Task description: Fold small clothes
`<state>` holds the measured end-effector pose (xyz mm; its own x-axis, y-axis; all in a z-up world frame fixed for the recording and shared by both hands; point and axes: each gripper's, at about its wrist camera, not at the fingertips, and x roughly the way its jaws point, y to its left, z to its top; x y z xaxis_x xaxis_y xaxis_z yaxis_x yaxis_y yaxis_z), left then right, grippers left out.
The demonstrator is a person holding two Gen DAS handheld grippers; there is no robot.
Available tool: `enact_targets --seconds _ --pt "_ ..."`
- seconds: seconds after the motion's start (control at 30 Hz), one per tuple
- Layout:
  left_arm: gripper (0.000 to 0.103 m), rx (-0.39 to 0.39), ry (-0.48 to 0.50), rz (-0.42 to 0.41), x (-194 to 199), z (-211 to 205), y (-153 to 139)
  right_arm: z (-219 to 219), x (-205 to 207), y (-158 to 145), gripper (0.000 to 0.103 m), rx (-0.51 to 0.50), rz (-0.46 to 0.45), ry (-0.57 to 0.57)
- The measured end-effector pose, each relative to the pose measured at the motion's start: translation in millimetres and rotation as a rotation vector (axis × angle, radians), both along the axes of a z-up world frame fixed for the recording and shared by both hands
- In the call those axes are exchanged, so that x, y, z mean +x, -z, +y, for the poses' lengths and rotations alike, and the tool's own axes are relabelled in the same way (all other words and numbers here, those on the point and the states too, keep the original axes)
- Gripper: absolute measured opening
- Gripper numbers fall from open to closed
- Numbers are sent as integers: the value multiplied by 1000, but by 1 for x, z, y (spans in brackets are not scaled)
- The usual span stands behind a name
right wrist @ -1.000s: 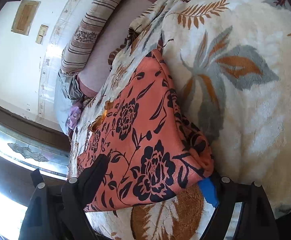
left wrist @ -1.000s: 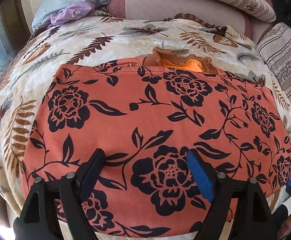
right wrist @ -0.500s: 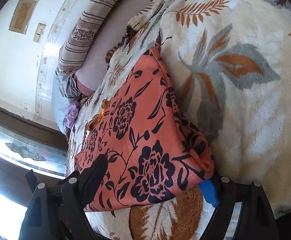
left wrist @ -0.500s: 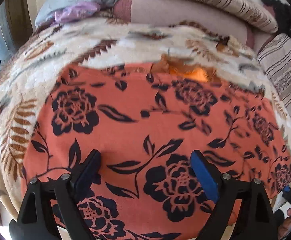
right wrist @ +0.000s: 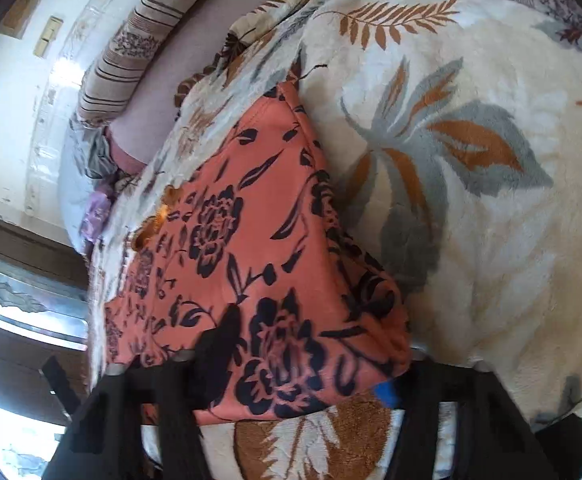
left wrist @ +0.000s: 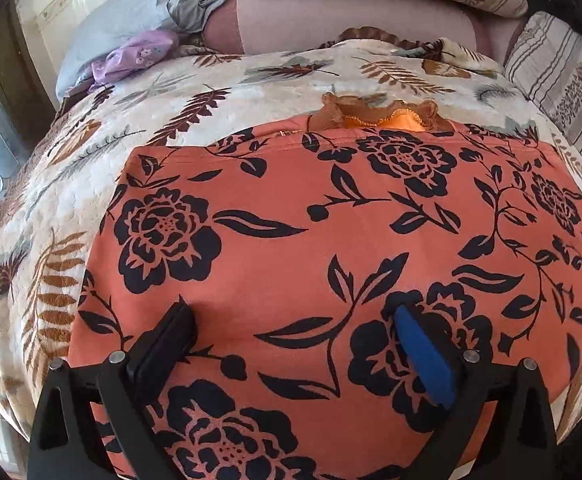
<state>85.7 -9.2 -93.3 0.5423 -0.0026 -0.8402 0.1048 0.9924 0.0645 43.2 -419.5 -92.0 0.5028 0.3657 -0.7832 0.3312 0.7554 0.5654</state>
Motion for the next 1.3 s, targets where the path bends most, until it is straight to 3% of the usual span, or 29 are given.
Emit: enact_targets --seconds 0.1,0.23,0.33,0.4,0.47,0.53,0.6,0.67,0.77,0.9,1.0,1.1,1.13,1.17,1.2,1.23,1.3 --pt "101 -39 27 -21 -2 5 1 5 8 -11 13 -57 30 -1" --pt "100 -138 76 -67 -20 28 -8 60 27 -82 11 -199 -107 -95" --pt "100 -311 -26 -164 -32 79 -39 131 37 -138 11 -250 -262 -224" --pt "100 -406 -117 -202 -38 118 -51 187 35 -160 11 -264 -347 -333" --pt "100 -511 -211 -194 -41 157 -53 238 29 -157 10 -235 -379 -438" --pt "100 -613 -260 -150 -41 183 -48 279 24 -126 10 -201 -341 -529" --pt "100 -696 -254 -127 -42 196 -43 303 28 -71 10 -153 -227 -576" --pt "100 -713 -239 -104 -40 196 -40 311 33 -20 11 -90 -107 -588" --pt "100 -717 -210 -87 -38 188 -43 303 28 -33 10 -54 -158 -564" --pt "100 -813 -137 -24 -13 162 -52 298 28 -53 10 -43 -219 -592" --pt "100 -799 -77 51 11 130 -52 294 22 -60 10 -25 -262 -583" --pt "98 -744 -106 146 41 108 -39 293 8 -67 10 -48 -302 -594" --pt "93 -743 -104 169 50 102 -34 290 3 -68 10 -61 -314 -600" --pt "64 -747 -90 196 58 96 -28 290 -1 -70 10 -77 -327 -607" --pt "23 -745 -72 237 66 90 -24 291 -4 -73 10 -94 -337 -615" --pt "17 -730 -64 270 73 86 -21 292 -8 -74 10 -114 -345 -626" --pt "17 -739 -17 228 76 86 -30 298 -11 -80 10 -153 -363 -644"
